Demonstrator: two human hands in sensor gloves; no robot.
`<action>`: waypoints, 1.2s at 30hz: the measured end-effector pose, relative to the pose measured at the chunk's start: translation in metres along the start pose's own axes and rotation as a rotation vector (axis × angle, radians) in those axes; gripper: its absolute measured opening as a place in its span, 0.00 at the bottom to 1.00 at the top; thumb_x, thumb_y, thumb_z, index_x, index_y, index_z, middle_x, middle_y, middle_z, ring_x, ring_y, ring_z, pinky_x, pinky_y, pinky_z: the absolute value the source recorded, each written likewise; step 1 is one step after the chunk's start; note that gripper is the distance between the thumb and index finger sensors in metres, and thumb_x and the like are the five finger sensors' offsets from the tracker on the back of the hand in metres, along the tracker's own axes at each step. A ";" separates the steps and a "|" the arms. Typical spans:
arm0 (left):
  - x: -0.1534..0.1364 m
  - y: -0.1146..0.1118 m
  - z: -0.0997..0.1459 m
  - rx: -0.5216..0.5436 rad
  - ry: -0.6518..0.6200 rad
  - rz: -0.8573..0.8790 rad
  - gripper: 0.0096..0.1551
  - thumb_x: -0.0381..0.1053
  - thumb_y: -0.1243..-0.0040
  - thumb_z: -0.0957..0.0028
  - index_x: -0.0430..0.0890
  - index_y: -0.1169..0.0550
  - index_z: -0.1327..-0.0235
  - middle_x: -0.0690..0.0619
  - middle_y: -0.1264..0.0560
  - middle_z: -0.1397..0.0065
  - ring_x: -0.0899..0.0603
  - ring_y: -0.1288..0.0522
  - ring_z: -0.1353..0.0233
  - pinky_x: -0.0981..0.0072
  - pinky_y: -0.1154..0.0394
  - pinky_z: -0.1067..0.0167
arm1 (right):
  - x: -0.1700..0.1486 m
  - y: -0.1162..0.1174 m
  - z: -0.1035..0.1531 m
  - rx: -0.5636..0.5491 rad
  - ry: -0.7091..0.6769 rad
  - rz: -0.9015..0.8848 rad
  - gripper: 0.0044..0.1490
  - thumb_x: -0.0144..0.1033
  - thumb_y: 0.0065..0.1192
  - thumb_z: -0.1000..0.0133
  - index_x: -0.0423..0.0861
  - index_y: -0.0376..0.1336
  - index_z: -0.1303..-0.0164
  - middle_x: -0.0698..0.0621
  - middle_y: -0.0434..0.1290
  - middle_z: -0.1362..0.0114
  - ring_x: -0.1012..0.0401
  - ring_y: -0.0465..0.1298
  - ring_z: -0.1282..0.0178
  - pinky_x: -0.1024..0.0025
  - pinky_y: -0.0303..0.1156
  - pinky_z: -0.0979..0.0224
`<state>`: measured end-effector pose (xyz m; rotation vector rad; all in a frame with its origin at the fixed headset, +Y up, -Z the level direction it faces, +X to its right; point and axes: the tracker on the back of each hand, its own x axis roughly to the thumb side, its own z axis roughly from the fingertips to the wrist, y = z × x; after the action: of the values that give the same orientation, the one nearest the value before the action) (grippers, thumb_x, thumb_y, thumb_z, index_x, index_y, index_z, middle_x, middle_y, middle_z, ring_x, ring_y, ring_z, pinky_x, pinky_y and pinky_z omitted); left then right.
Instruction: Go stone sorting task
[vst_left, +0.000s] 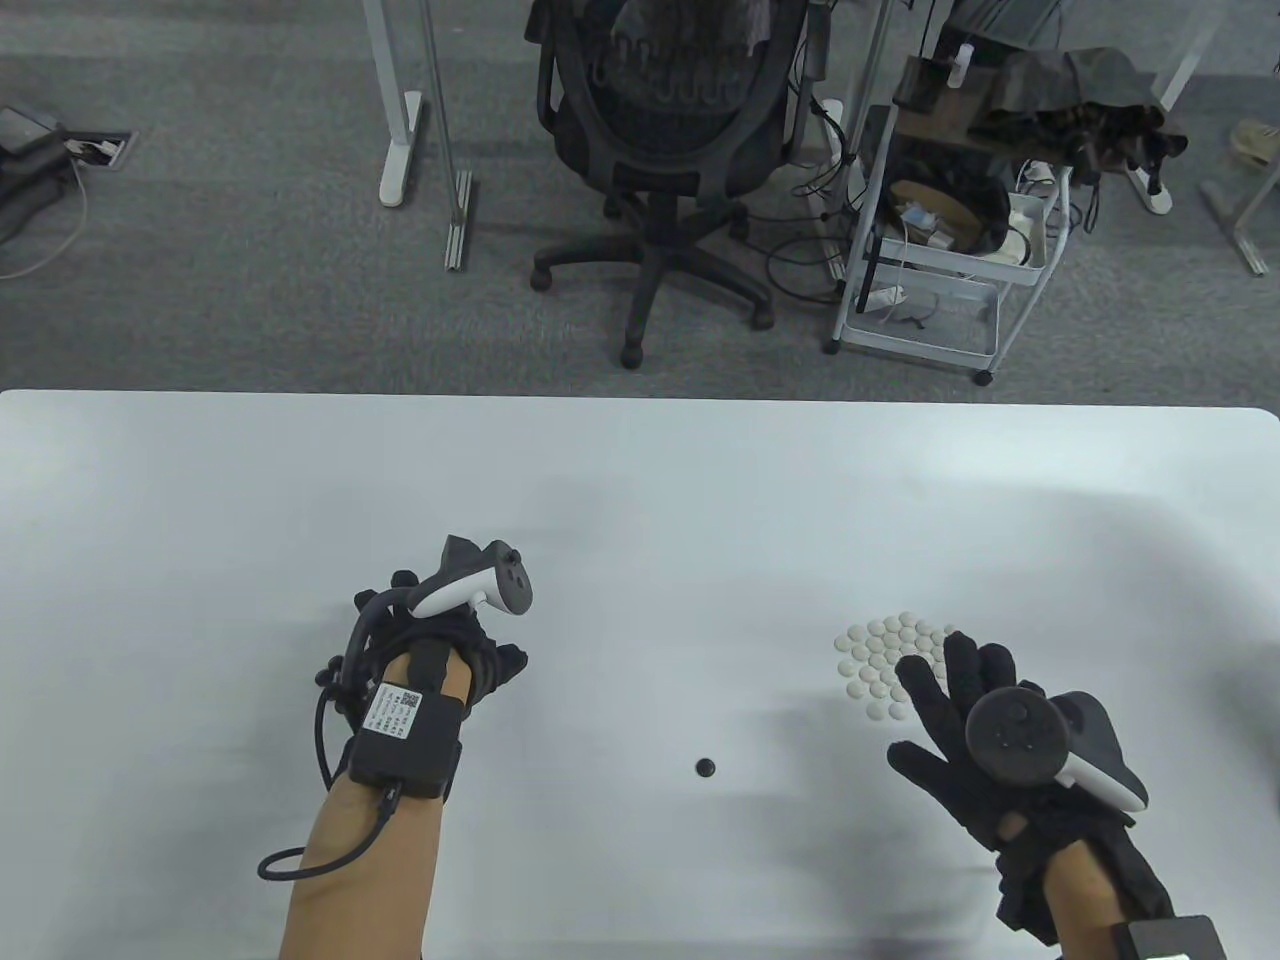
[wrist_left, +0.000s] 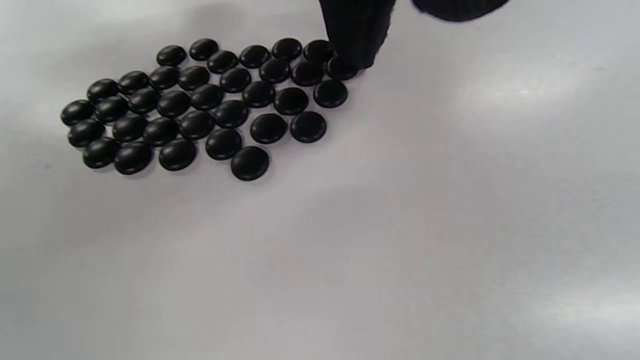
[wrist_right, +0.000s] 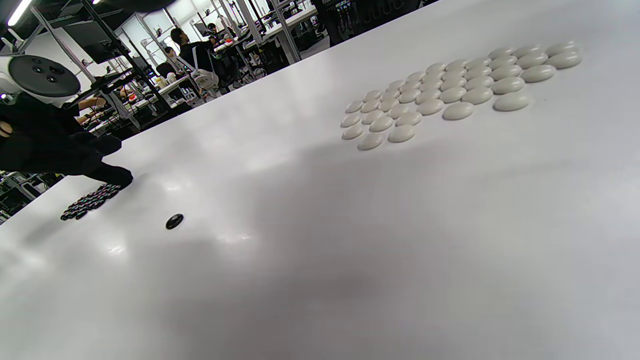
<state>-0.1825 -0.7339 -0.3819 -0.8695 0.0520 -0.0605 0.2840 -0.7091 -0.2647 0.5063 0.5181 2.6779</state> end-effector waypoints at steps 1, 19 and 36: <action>0.001 0.001 0.002 0.002 -0.012 0.007 0.40 0.61 0.66 0.42 0.52 0.33 0.15 0.32 0.73 0.17 0.21 0.78 0.27 0.14 0.75 0.43 | 0.000 0.000 0.000 0.000 0.000 -0.001 0.52 0.58 0.35 0.40 0.42 0.29 0.15 0.29 0.18 0.22 0.30 0.20 0.28 0.20 0.24 0.37; 0.130 -0.015 0.075 0.055 -0.475 -0.298 0.40 0.61 0.64 0.40 0.49 0.31 0.16 0.27 0.66 0.15 0.18 0.72 0.26 0.13 0.69 0.41 | -0.002 -0.002 0.001 -0.012 0.006 -0.006 0.52 0.58 0.36 0.39 0.42 0.29 0.15 0.29 0.19 0.22 0.30 0.20 0.29 0.21 0.24 0.37; 0.166 -0.058 0.055 -0.023 -0.526 -0.418 0.37 0.61 0.66 0.40 0.54 0.41 0.15 0.28 0.71 0.18 0.19 0.76 0.28 0.13 0.70 0.42 | -0.004 -0.004 0.004 -0.017 0.012 -0.012 0.52 0.58 0.36 0.39 0.43 0.29 0.15 0.28 0.19 0.22 0.30 0.20 0.29 0.21 0.24 0.37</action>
<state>-0.0148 -0.7415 -0.3056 -0.8850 -0.6236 -0.2198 0.2898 -0.7060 -0.2643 0.4804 0.4997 2.6733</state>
